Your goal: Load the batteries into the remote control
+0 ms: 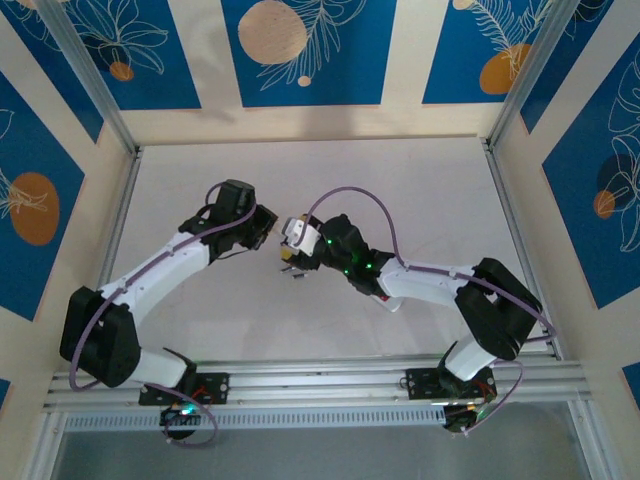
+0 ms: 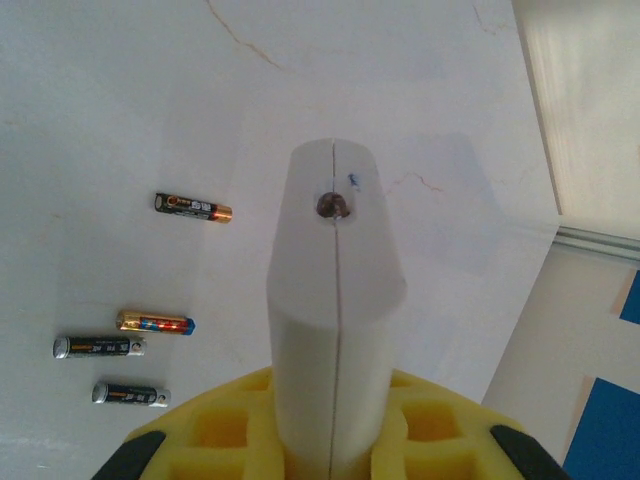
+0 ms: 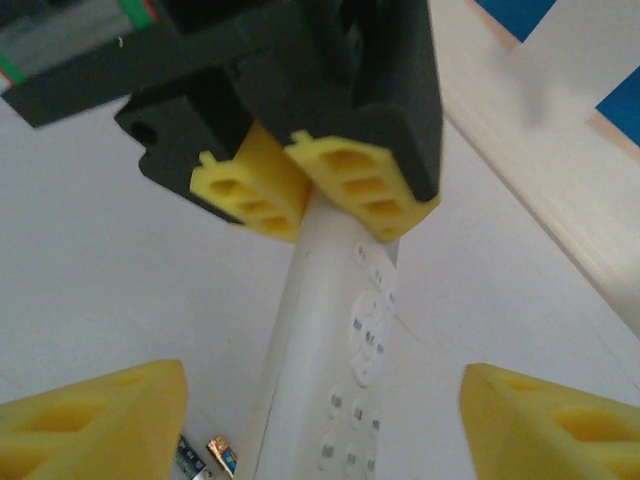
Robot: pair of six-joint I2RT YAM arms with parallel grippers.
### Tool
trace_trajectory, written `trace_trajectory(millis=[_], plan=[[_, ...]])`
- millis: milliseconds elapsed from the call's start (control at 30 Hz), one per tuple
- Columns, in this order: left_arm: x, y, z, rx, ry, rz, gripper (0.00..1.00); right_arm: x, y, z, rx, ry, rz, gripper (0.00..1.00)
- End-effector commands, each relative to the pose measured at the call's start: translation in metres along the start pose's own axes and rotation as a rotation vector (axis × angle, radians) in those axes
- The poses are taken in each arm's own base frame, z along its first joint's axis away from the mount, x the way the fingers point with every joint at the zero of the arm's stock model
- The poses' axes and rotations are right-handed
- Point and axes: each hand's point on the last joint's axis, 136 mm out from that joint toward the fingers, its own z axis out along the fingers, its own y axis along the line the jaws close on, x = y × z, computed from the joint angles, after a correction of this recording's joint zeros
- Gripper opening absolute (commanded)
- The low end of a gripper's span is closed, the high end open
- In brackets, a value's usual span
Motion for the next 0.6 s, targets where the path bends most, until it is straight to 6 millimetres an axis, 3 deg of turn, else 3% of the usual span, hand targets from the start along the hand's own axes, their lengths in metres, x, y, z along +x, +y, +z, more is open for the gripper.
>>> trace_trajectory(millis=[0, 200, 300, 333, 467, 567], plan=[[-0.004, -0.020, -0.017, 0.052, -0.026, -0.003, 0.17, -0.002, -0.013, 0.012, 0.072, 0.027, -0.014, 0.60], [-0.002, -0.026, -0.020, 0.085, -0.016, -0.001, 0.18, -0.015, -0.022, 0.017, 0.121, 0.015, -0.032, 0.33], [-0.001, -0.037, -0.023, 0.134, -0.004, 0.028, 0.24, -0.015, -0.025, 0.018, 0.121, 0.039, 0.007, 0.23], [-0.002, -0.040, -0.026, 0.146, -0.010, 0.041, 0.28, -0.016, -0.026, 0.017, 0.123, 0.043, 0.025, 0.21], [-0.020, -0.063, -0.049, 0.242, -0.132, 0.190, 0.71, -0.028, -0.036, 0.000, 0.055, 0.040, 0.271, 0.15], [-0.036, -0.083, -0.077, 0.349, -0.276, 0.395, 0.82, -0.035, -0.051, -0.024, -0.123, 0.047, 0.623, 0.14]])
